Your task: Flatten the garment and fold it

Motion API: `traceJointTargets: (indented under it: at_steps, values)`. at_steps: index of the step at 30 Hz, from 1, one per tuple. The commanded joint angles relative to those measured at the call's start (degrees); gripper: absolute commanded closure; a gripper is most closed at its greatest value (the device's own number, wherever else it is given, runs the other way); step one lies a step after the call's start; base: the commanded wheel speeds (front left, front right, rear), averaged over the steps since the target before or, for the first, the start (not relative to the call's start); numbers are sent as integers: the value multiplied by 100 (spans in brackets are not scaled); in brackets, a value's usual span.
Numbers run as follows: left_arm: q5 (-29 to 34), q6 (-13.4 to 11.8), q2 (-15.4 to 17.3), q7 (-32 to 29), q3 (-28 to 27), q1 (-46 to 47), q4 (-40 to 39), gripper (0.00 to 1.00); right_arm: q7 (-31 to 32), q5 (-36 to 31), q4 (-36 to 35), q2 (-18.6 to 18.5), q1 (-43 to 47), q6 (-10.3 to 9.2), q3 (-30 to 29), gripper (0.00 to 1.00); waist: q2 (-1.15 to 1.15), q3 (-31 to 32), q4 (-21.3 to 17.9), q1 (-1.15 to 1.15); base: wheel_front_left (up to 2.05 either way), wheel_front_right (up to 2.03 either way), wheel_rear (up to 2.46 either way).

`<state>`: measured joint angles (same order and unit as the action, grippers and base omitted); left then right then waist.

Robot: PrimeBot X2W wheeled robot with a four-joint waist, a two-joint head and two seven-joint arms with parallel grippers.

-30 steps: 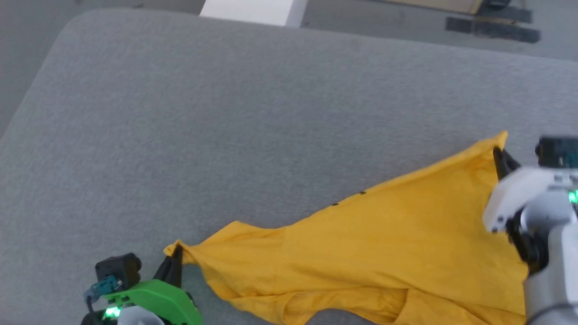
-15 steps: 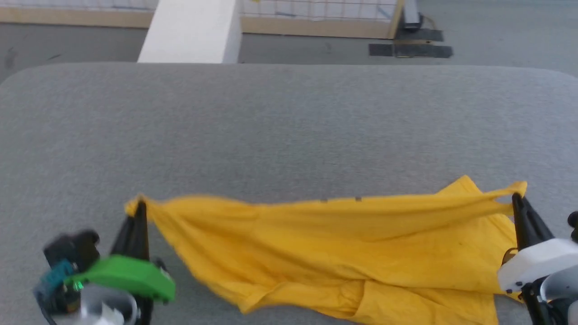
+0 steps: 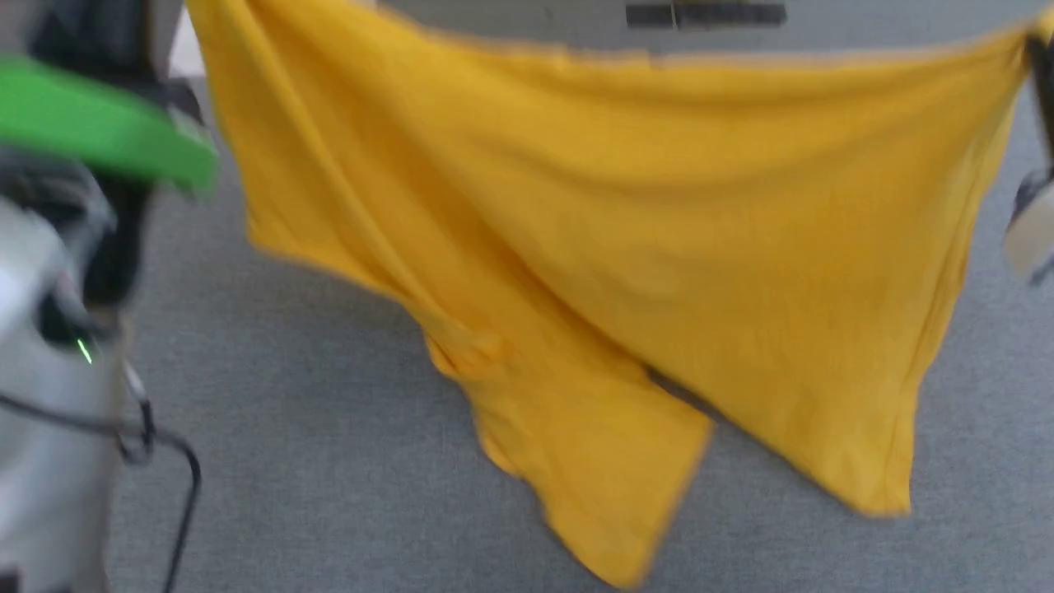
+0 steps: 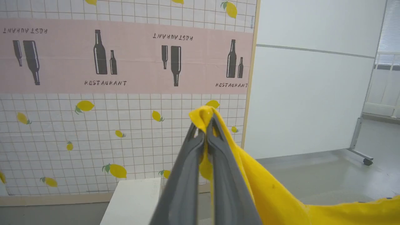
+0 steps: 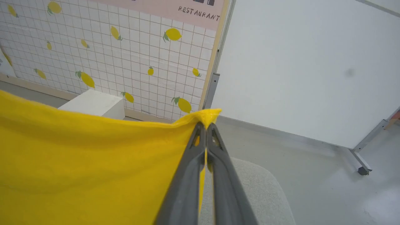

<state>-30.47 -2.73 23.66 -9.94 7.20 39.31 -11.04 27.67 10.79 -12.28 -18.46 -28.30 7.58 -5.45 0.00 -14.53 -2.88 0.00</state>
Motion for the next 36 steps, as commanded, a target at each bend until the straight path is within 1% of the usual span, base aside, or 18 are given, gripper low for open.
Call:
traceJointTargets:
  at_steps: [1, 3, 7, 10, 13, 16, 20, 23, 27, 33, 35, 36]
  values:
    - [22, 60, 64, -35, -41, 512, 148, 100, 110, 51, 46, -128, -460, -9, 143, 100, 0, -756, -78, 0, 0, 0, 0]
    - [18, 88, 119, -75, -121, 1203, 427, 100, 272, 68, 190, -324, -1096, -9, 424, 100, 0, -1060, -131, 0, 0, 0, 0]
    - [-141, -38, 120, -82, -447, 2514, 960, 100, 375, -82, 682, -642, -2501, -9, 1109, 100, 0, -1599, -290, 0, 0, 0, 0]
    - [60, -71, 294, -29, -481, 3491, 1353, 100, 368, -283, 1124, -851, -3571, -9, 1566, 100, 0, -1990, -344, 0, 0, 0, 0]
    - [261, -141, 361, 202, -510, 4334, 1671, 100, 195, -528, 1413, -826, -4494, -9, 1688, 100, 0, -2274, -387, 0, 0, 0, 0]
    - [428, -223, 340, 624, -556, 5078, 1947, 100, -104, -819, 1676, -653, -5248, -9, 1603, 100, 0, -2425, -411, 0, 0, 0, 0]
    - [574, -175, 257, 1268, -523, 5654, 2199, 100, -452, -1173, 2096, -484, -5782, -9, 1465, 100, 0, -2478, -389, 0, 0, 0, 0]
    - [535, -76, 152, 1544, -478, 5746, 2456, 100, -625, -1210, 2398, -313, -5761, -9, 1307, 100, 0, -2455, -319, 0, 0, 0, 0]
    - [608, 205, 232, 1521, -194, 5168, 2967, 100, -785, -1116, 2769, -211, -5147, -9, 1336, 100, 0, -2283, -193, 0, 0, 0, 0]
    - [707, 511, 495, 1433, 148, 3491, 3622, 100, -1010, -668, 3160, -36, -3704, -9, 1483, 100, 0, -1758, -31, 0, 0, 0, 0]
    - [659, 617, 589, 1242, 260, 2818, 3757, 100, -1034, -467, 3197, 19, -3162, -9, 1554, 100, 0, -1519, 27, 0, 0, 0, 0]
    - [563, 690, 640, 1020, 315, 2420, 3834, 100, -1047, -345, 3194, 54, -2856, -9, 1573, 100, 0, -1367, 52, 0, 0, 0, 0]
